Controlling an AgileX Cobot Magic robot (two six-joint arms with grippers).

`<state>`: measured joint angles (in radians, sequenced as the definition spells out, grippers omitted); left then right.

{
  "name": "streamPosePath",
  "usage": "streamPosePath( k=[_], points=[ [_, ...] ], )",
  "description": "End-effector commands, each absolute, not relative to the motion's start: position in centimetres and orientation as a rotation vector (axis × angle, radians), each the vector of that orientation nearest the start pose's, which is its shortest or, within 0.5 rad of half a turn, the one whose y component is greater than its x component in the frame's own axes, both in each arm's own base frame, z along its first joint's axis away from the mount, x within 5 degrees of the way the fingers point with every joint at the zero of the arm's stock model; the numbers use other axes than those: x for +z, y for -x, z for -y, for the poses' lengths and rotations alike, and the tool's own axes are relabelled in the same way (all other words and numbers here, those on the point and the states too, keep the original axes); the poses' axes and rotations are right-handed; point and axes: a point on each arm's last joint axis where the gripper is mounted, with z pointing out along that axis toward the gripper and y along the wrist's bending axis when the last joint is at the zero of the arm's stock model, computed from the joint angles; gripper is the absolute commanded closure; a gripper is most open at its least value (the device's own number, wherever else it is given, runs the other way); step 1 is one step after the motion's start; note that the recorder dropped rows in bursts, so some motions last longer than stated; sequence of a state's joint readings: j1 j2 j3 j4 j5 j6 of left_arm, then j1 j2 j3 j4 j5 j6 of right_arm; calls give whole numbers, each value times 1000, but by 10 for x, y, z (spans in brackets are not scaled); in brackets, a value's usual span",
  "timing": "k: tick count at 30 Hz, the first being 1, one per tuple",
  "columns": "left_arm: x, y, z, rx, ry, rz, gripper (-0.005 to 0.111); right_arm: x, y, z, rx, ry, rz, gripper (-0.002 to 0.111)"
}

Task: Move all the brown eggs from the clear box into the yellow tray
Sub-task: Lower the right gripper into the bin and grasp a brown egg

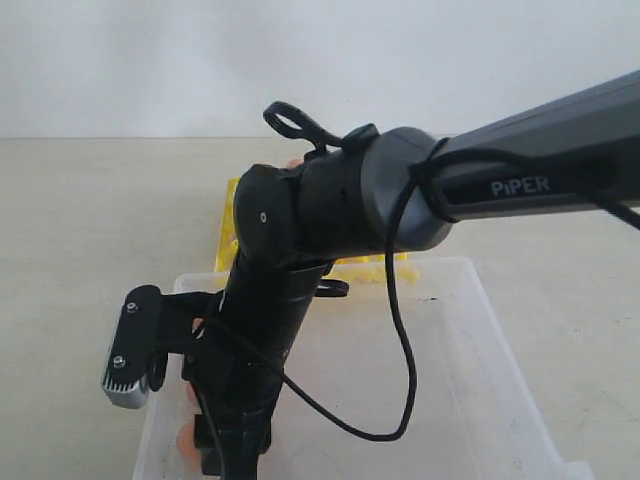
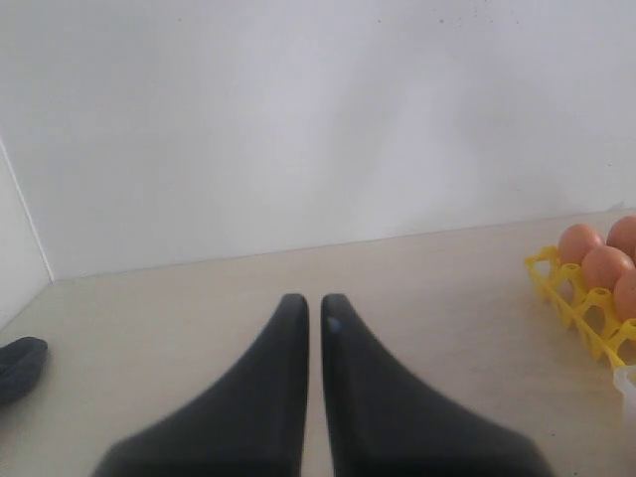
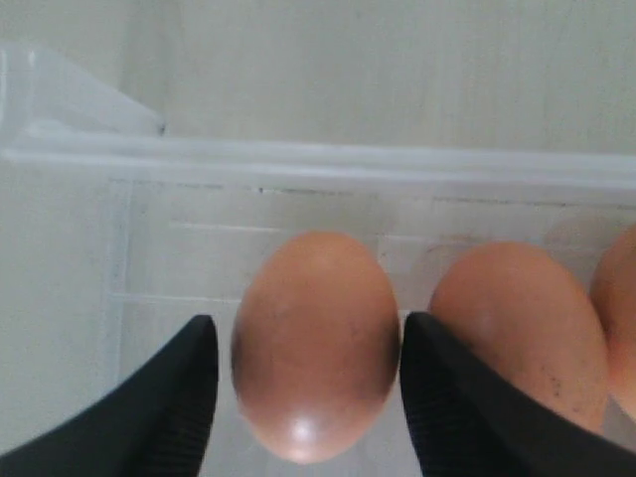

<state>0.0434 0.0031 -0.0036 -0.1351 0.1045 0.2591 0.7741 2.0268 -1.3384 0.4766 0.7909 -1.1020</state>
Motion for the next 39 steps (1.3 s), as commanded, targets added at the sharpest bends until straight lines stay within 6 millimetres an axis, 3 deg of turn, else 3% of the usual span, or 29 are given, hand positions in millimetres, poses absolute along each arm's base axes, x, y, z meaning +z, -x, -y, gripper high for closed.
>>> streamPosePath(
  k=[1, 16, 22, 24, 26, 29, 33, 39],
  points=[
    [204, -56, -1, 115, -80, -1583, 103, 147, -268, -300, 423, 2025, -2027, 58],
    [204, -56, -1, 116, -80, -1581, 103, 150, -273, -306, 446, 1895, -2024, 58],
    [204, -56, -1, 115, -81, -1585, 103, 138, -272, -306, 466, 1868, -2111, 59],
    [204, -56, -1, 115, -81, -1587, 103, 139, -271, -305, 476, 1867, -2139, 78],
    [204, -56, -1, 115, -81, -1587, 103, 142, -269, -304, 484, 1879, -2140, 106],
    [204, -56, -1, 115, -81, -1587, 103, 147, -264, -302, 523, 1859, -2215, 108],
    [204, -56, -1, 115, -81, -1587, 103, 168, -261, -300, 554, 1729, -2302, 108],
    [204, -56, -1, 115, -81, -1587, 103, 241, -262, -294, 584, 1348, -2229, 108]
  ],
)
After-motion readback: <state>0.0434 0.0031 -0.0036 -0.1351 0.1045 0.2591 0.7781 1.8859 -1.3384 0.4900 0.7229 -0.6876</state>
